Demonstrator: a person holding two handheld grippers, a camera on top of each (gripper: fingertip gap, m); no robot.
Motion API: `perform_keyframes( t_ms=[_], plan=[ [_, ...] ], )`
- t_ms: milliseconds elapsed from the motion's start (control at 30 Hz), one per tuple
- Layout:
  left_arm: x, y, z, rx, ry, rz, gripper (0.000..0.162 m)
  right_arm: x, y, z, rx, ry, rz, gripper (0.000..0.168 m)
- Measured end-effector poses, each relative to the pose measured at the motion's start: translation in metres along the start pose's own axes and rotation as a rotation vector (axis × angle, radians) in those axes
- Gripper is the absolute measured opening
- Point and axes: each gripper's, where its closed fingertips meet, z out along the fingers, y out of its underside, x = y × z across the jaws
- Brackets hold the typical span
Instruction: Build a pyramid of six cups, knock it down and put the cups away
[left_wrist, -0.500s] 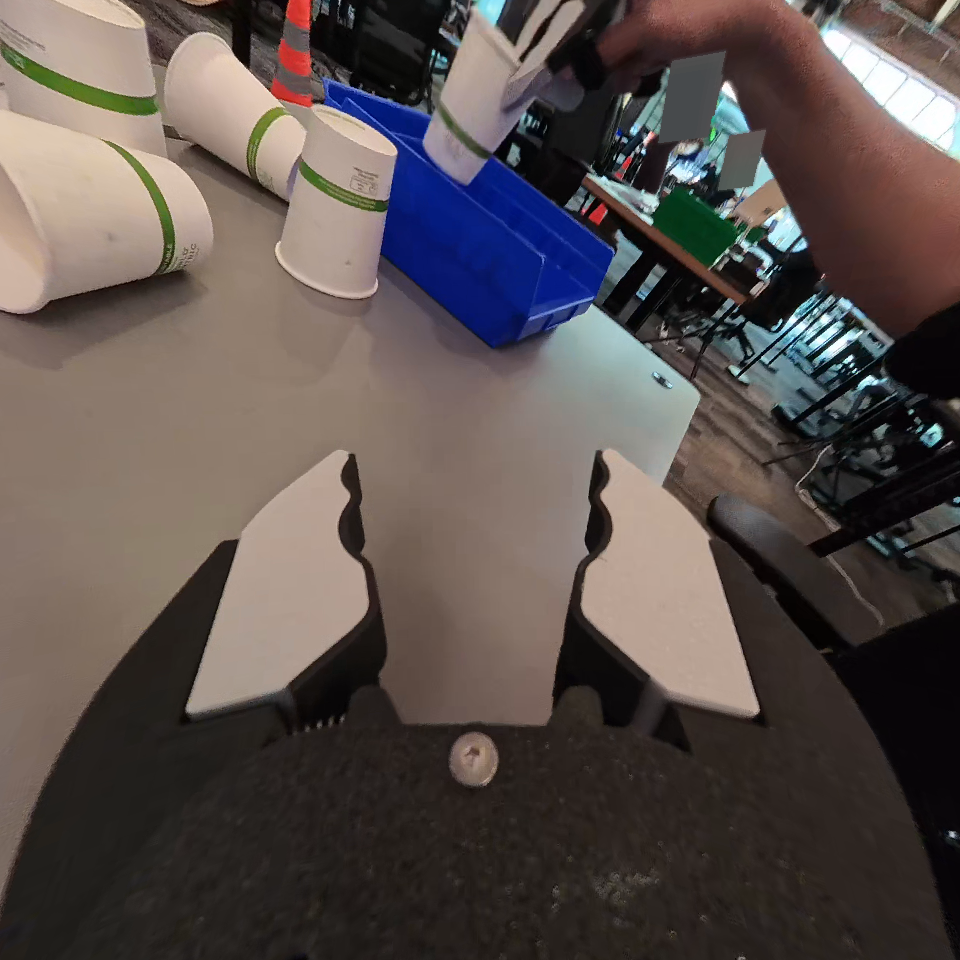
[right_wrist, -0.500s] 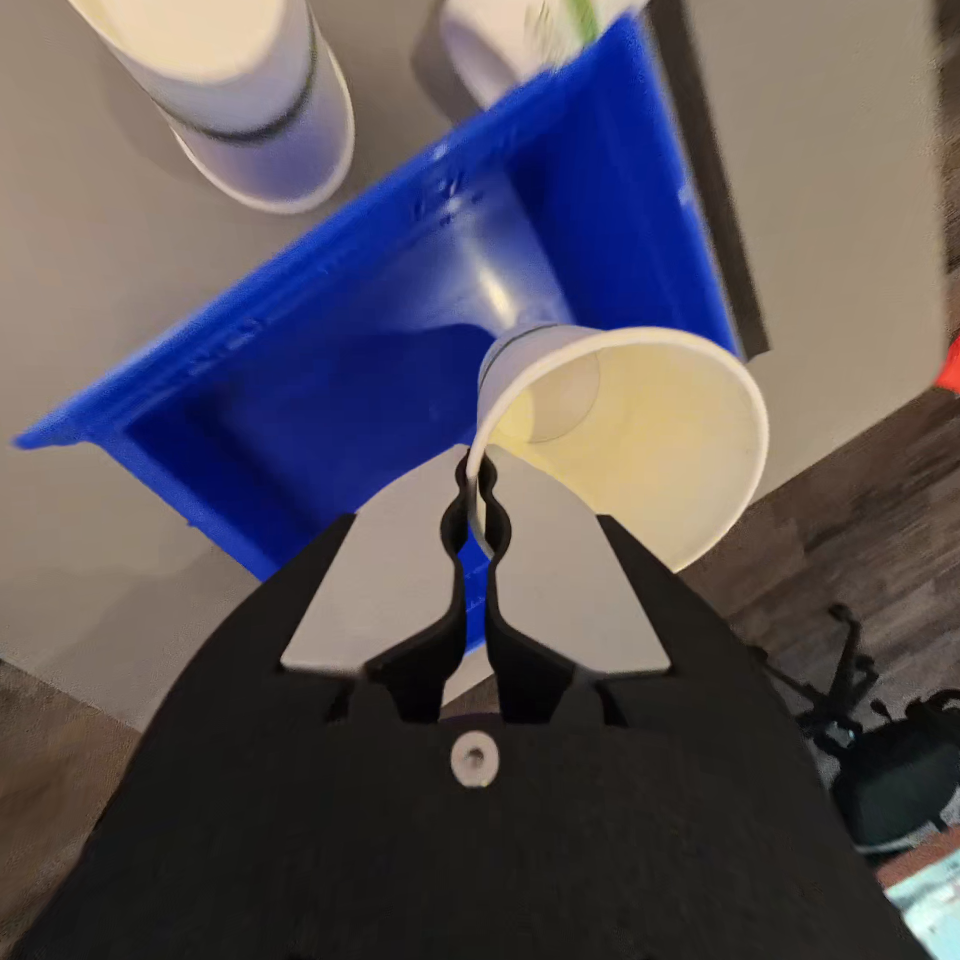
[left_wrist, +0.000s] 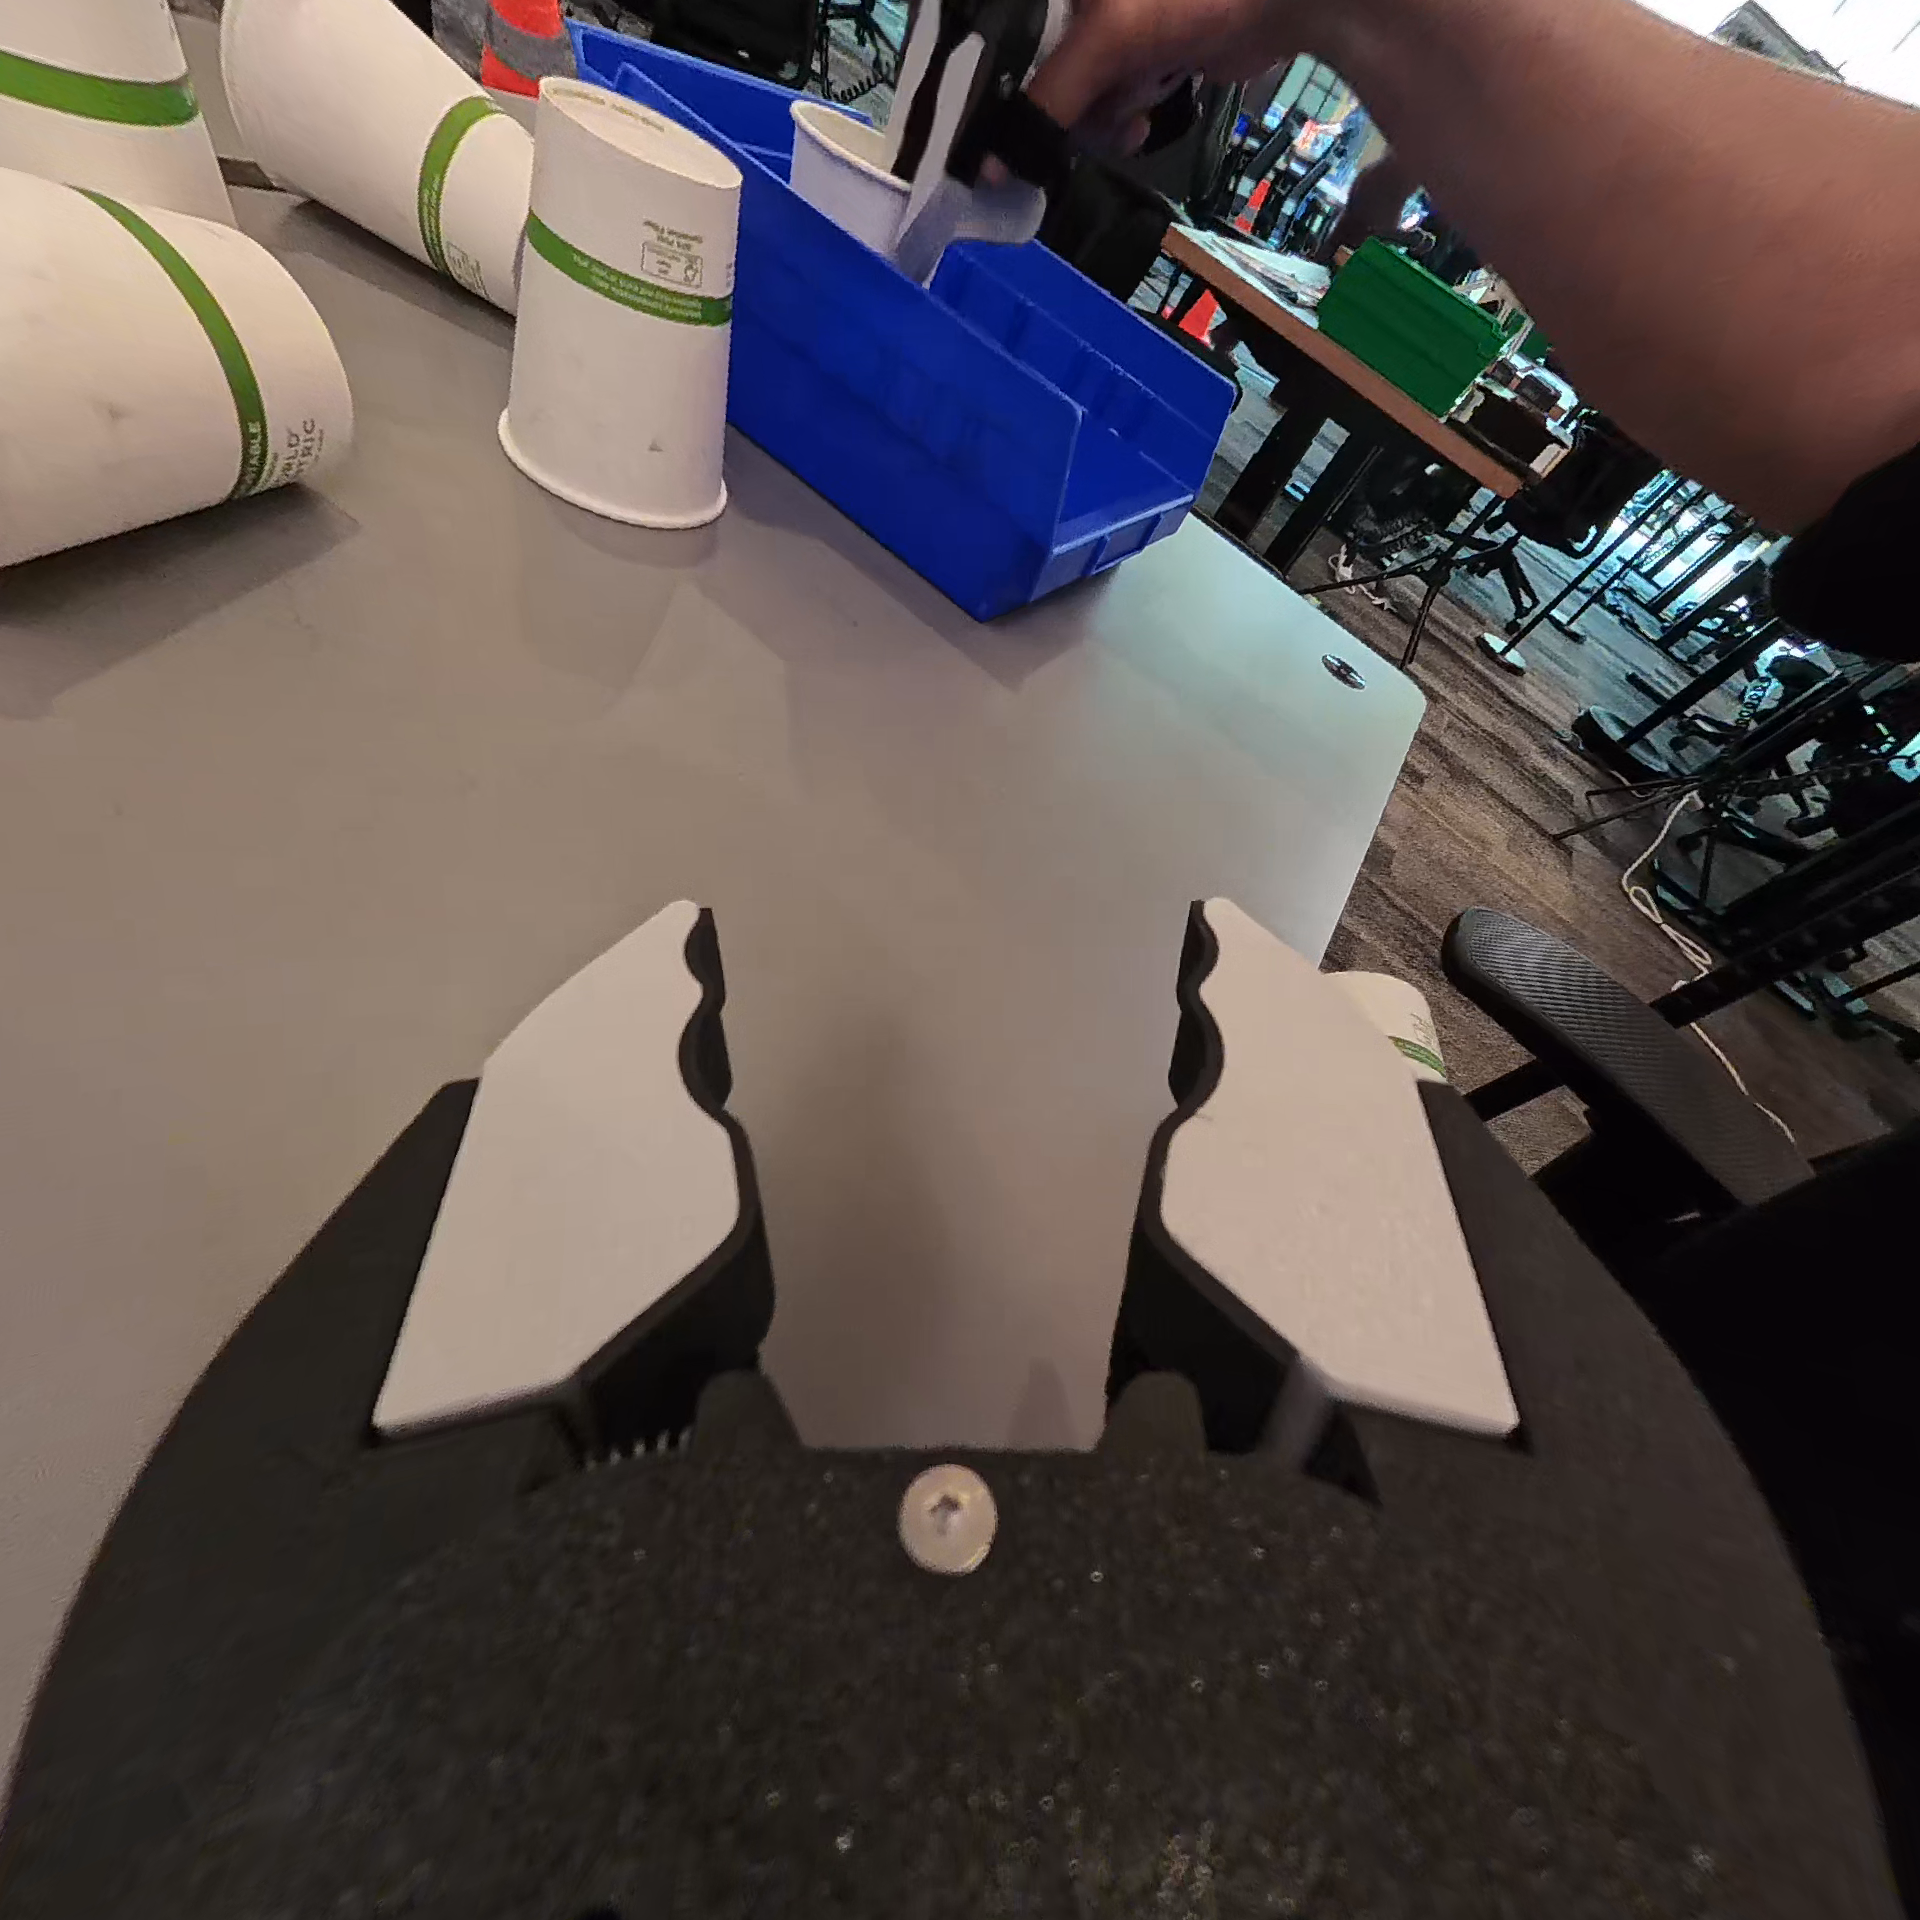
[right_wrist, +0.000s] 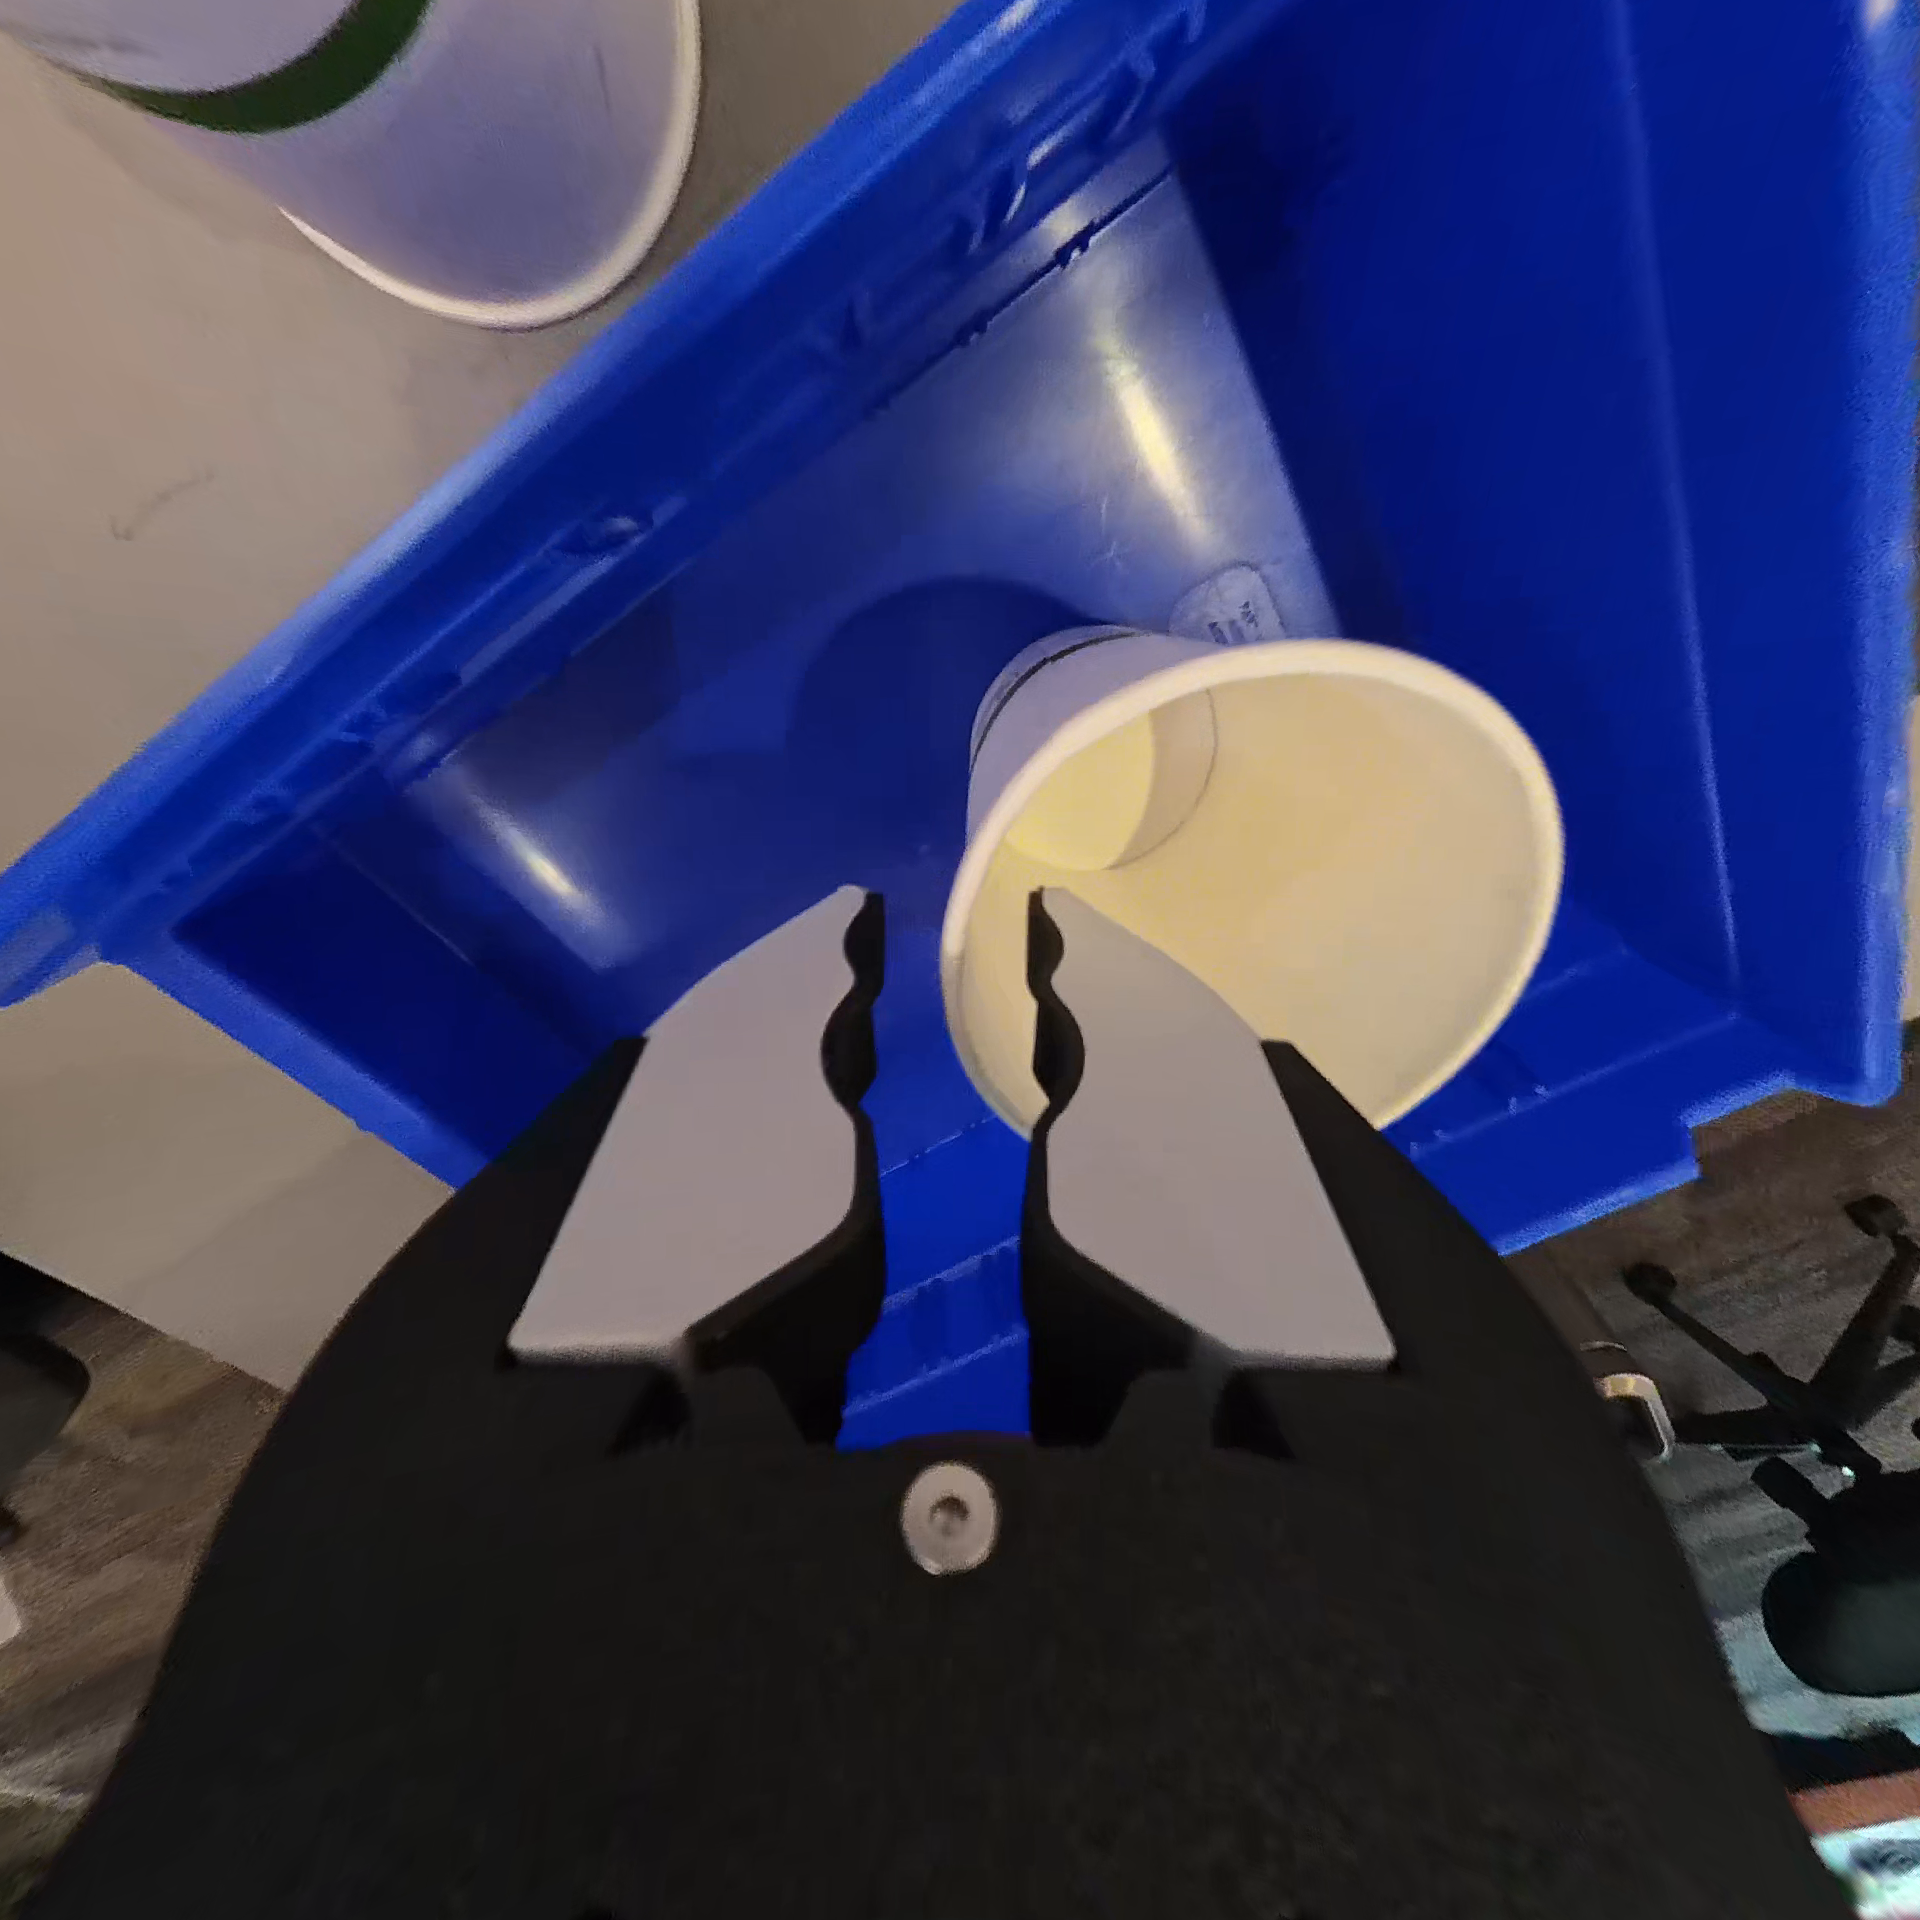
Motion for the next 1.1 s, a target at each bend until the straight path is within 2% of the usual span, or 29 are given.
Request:
perform_keyframes(
  t_ms=[100,200,267,333,400,500,600,800,900,1033,1100],
  plan=[
    [-0.004,0.001,-0.001,0.000,-0.014,0.003,0.082,-0.007,-0.015,-0.037,0.199,0.038,0.026,0.039],
    [-0.014,-0.001,-0.003,0.016,-0.051,0.008,0.077,-0.050,-0.036,-0.101,0.600,0.101,0.018,0.044],
    [-0.026,-0.004,0.000,0.030,-0.095,-0.014,0.075,-0.106,-0.043,-0.138,0.915,0.083,-0.002,0.043],
    [-0.042,-0.011,0.008,0.040,-0.131,-0.038,0.075,-0.179,-0.046,-0.161,1.219,-0.083,-0.013,0.038],
    [-0.063,-0.026,0.017,0.064,-0.185,-0.038,0.074,-0.248,-0.045,-0.159,1.386,-0.308,-0.031,0.036],
    [-0.101,-0.044,0.030,0.061,-0.292,-0.023,0.074,-0.299,-0.053,-0.117,1.389,-0.458,0.039,0.043],
    [-0.129,-0.062,0.043,0.064,-0.304,-0.046,0.074,-0.307,-0.062,-0.071,1.268,-0.373,0.060,0.050],
    [-0.179,-0.090,0.062,0.072,-0.354,-0.080,0.073,-0.308,-0.063,-0.050,1.225,-0.381,0.079,0.048],
    [-0.200,-0.095,0.073,0.052,-0.356,-0.132,0.071,-0.314,-0.061,-0.043,1.191,-0.404,0.061,0.046],
    [-0.207,-0.088,0.084,0.027,-0.290,-0.221,0.041,-0.318,-0.059,-0.038,1.161,-0.363,0.017,0.045],
    [-0.199,-0.083,0.088,0.014,-0.205,-0.253,0.008,-0.318,-0.058,-0.037,1.158,-0.365,0.014,0.044]
  ],
)
